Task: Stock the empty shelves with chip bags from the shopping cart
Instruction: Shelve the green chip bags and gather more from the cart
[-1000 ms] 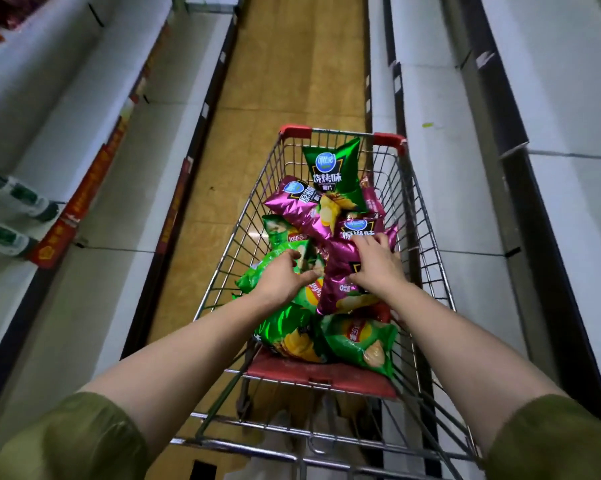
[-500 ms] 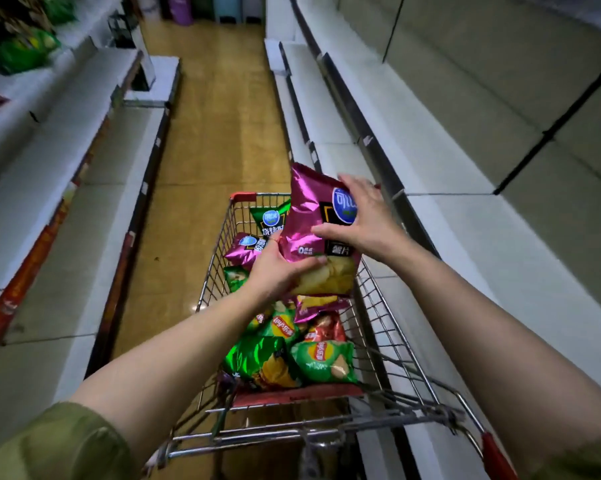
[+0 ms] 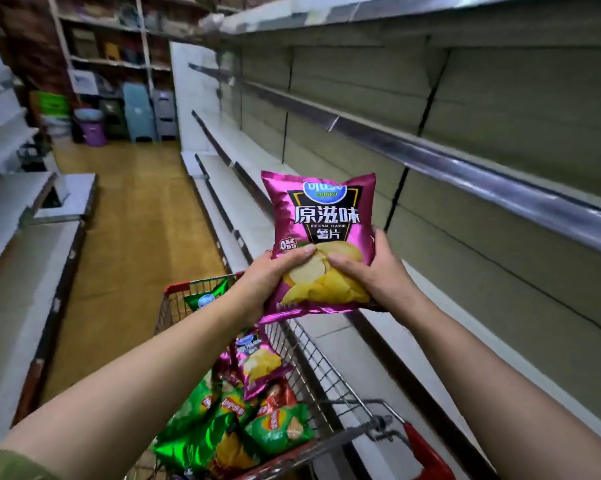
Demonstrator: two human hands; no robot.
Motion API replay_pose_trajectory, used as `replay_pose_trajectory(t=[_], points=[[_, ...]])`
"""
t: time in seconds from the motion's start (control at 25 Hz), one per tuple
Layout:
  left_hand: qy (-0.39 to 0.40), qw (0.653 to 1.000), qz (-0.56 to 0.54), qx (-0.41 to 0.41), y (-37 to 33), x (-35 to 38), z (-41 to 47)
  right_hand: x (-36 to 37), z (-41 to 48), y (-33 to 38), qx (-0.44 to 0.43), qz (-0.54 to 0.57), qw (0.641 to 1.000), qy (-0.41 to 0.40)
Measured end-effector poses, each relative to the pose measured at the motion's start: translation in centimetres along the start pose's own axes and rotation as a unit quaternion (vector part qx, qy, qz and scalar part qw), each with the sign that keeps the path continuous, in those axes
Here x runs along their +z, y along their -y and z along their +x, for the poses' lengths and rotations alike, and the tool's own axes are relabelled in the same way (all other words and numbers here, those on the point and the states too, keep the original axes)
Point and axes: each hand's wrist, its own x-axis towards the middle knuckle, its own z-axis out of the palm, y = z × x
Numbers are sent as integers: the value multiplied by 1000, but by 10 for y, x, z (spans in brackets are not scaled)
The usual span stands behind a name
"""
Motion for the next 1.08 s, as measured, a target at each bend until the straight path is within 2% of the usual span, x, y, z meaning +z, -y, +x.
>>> replay_pose_trajectory(t=[0.28, 0.44, 0.6, 0.84, 0.96, 1.08], points=[[120, 991, 28, 44, -36, 143, -23, -131, -97, 53, -23, -36, 981, -189], [229, 971, 43, 56, -50, 227, -55, -195, -165, 82, -13, -92, 957, -276], [324, 944, 59, 24, -51, 310, -83, -254, -229, 99, 12, -149, 919, -364], [433, 889, 153, -2, -51, 423, -77, -332, -283, 109, 109, -131, 869, -464], [445, 876, 183, -12, -48, 482, -60, -372, -291, 112, 162, -74, 836, -519], [453, 863, 225, 14, -35, 537, -22, -410, -277, 109, 200, -15, 825, -528]])
